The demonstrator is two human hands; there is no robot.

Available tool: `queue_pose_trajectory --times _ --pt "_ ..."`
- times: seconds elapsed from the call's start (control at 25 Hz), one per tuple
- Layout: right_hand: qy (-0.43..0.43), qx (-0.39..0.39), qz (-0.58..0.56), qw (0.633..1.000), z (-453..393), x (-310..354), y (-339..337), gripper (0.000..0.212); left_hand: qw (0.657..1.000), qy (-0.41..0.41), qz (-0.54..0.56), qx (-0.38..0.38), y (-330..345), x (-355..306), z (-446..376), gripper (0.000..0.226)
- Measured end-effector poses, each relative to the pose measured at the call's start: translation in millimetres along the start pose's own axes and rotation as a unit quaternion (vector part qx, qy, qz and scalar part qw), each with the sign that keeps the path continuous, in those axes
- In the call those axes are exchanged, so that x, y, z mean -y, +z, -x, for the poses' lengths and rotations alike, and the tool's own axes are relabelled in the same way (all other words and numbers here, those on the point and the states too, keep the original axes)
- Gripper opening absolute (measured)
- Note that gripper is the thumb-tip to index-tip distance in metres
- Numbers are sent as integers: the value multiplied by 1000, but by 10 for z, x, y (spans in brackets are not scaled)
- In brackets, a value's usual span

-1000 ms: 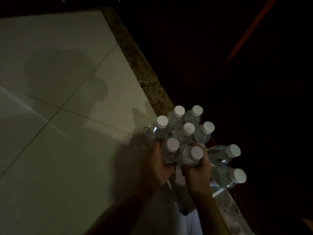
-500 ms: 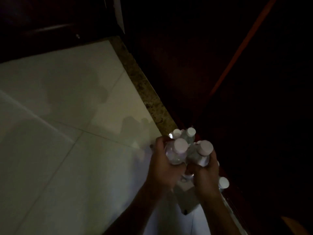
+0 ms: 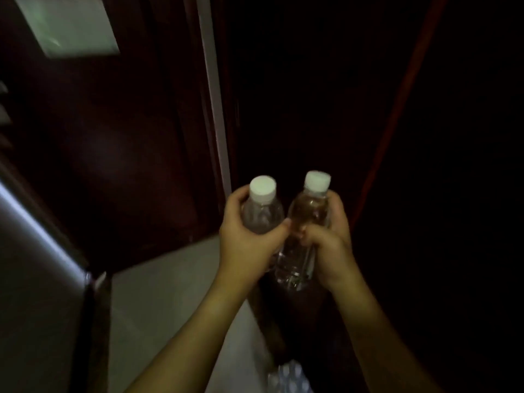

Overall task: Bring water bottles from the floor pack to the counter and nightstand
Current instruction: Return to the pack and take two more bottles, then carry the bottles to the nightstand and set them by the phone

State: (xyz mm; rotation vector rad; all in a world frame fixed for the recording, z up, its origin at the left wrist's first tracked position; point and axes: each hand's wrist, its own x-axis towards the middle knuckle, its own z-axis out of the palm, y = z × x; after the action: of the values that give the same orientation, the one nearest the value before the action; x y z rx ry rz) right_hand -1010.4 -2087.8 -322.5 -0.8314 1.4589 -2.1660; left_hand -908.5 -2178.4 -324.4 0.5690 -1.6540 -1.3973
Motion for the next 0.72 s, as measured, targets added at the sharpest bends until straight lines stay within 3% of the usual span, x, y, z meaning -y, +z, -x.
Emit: queue_pose_trajectory --times 0.16,0.28,0.48,0.72 --pt "-139 8 45 989 -328 2121 695 39 991 125 41 8 12 -2015 -621 46" --pt "-212 -37 76 973 -287 3088 870 40 975 192 92 57 119 -2943 -767 42" --pt "-287 -128 137 939 152 3879 646 33 945 213 186 164 480 -3649 -602 34" --pt "-296 -323 226 870 1431 4363 8 29 874 173 296 344 1237 -4016 326 35"
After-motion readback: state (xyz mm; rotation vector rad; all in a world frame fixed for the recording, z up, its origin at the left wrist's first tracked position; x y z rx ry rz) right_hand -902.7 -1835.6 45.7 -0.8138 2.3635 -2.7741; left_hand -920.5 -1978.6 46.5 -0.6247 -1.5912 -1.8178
